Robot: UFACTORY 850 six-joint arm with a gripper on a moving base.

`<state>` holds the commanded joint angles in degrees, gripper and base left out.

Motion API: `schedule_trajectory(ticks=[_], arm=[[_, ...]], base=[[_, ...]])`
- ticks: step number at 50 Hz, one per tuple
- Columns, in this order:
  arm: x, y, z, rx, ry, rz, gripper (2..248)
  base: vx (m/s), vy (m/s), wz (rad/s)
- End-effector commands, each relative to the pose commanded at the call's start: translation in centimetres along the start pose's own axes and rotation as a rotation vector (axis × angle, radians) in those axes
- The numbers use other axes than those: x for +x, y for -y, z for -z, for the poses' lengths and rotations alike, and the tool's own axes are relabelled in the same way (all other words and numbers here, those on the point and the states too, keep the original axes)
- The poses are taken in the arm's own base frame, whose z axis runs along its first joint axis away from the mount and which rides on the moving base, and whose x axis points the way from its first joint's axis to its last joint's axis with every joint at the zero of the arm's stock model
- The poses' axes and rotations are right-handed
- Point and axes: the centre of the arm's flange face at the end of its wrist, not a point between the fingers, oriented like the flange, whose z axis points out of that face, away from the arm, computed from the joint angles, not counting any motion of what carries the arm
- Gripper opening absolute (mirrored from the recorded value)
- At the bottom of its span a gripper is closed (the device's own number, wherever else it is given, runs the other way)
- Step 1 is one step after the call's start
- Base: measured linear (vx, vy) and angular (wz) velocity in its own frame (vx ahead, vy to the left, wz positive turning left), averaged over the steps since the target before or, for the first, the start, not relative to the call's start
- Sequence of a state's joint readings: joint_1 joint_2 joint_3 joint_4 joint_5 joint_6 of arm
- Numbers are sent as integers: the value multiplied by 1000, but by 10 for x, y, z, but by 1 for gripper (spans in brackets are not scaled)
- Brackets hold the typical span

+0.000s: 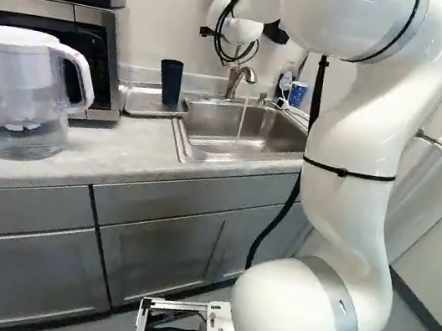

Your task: Rinse the cup and place it in the tray

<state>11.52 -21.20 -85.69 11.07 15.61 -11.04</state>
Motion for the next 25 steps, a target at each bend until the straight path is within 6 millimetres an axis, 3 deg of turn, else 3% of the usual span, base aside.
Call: schedule_trajectory(ticks=[25], arm=[[-5, -1, 8, 7, 49, 0, 247]], base=[[0, 0, 0]])
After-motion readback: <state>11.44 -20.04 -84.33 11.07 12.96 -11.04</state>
